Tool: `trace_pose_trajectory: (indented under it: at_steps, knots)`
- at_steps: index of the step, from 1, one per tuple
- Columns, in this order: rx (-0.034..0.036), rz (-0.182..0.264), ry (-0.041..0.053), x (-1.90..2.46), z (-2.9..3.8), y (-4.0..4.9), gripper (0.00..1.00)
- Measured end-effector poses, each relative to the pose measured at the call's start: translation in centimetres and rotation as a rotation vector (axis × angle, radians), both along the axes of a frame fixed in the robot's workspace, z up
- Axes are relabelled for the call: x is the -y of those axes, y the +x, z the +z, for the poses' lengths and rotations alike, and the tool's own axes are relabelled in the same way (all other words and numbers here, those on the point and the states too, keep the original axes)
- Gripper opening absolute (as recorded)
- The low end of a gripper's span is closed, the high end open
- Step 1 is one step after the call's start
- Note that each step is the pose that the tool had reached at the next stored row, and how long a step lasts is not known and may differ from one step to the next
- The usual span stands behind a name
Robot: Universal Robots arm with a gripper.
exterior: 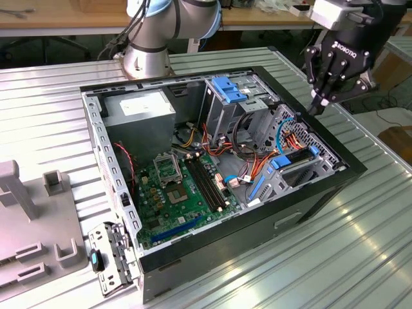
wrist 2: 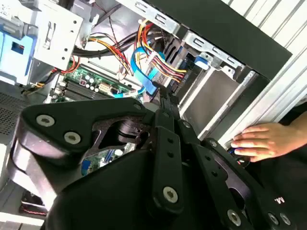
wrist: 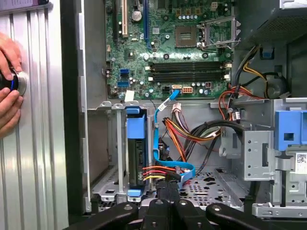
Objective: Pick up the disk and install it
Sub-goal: 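Insert the second disk wire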
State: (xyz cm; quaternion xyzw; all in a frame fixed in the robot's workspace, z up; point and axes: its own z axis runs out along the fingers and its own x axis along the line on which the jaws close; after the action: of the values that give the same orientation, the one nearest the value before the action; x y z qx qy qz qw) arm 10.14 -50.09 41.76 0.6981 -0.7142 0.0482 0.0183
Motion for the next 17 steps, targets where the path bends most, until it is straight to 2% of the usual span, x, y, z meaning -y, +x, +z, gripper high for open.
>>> trace_pose_trajectory:
  at_steps: [1, 2, 4, 5, 6, 7, 9, 11, 13, 17]
  knots:
    - [-0.0001, 0.000, -0.0148, -1.01, -0.46, 0.26, 0.17]
    - [-0.0039, 0.000, -0.0492, -2.22, -1.90, 0.34, 0.36]
    - [-0.0063, 0.000, -0.0842, -2.53, -1.94, 0.34, 0.36]
    - [-0.0073, 0.000, -0.1056, -2.63, -1.97, 0.34, 0.36]
    - [-0.0087, 0.000, -0.1321, -2.75, -2.05, 0.34, 0.36]
    - [-0.0094, 0.000, -0.1411, -2.92, -2.15, 0.34, 0.36]
    - [-0.0116, 0.000, -0.1439, -3.36, -2.48, 0.34, 0.36]
    - [-0.0143, 0.000, -0.1442, -3.51, -3.04, 0.36, 0.36]
    - [-0.0151, -0.003, -0.1528, -3.56, -3.19, 0.45, 0.36]
    - [-0.0167, -0.005, -0.1562, -3.56, -3.20, 1.00, 0.36]
